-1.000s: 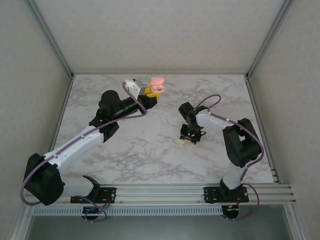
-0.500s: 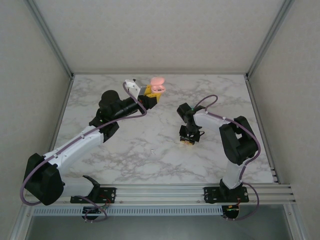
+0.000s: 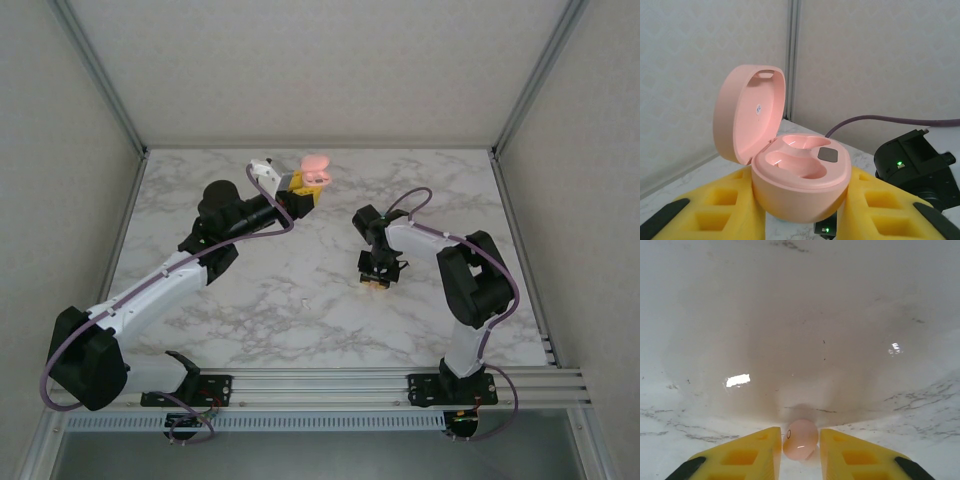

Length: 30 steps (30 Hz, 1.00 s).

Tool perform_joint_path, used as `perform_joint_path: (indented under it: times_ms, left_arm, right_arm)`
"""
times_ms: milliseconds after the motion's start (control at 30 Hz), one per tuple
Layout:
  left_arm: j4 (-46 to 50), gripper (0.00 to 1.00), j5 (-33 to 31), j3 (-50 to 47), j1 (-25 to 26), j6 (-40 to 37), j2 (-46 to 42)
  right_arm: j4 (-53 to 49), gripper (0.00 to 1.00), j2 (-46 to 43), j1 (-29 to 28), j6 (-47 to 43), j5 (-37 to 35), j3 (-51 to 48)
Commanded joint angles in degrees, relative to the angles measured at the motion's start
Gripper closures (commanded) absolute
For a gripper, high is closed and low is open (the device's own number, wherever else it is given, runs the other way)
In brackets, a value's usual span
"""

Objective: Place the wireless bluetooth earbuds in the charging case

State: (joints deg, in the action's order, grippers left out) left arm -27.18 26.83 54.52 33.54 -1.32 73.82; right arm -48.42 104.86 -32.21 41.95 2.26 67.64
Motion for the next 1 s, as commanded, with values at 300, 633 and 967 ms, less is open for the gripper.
perform_joint_path:
  times_ms: [300, 633, 967]
  left_arm:
    - [0.06, 0.8, -0.37, 1.99, -0.45, -0.35, -0.52]
    - [0.24, 0.8, -0.2, 2.1, -0.44, -0.17, -0.37]
    - [0.37, 0.8, -0.29, 2.32, -0.41, -0.17, -0.43]
  right_arm:
    - [-1.16, 0.73, 1.67, -0.52, -2.39, 0.17, 1.04]
    - [-1.24, 0.74, 2.6, -0.55, -3.12, 0.16, 1.68]
    - [-1.06, 0.71, 1.4, -0.39, -1.94, -0.82, 1.97]
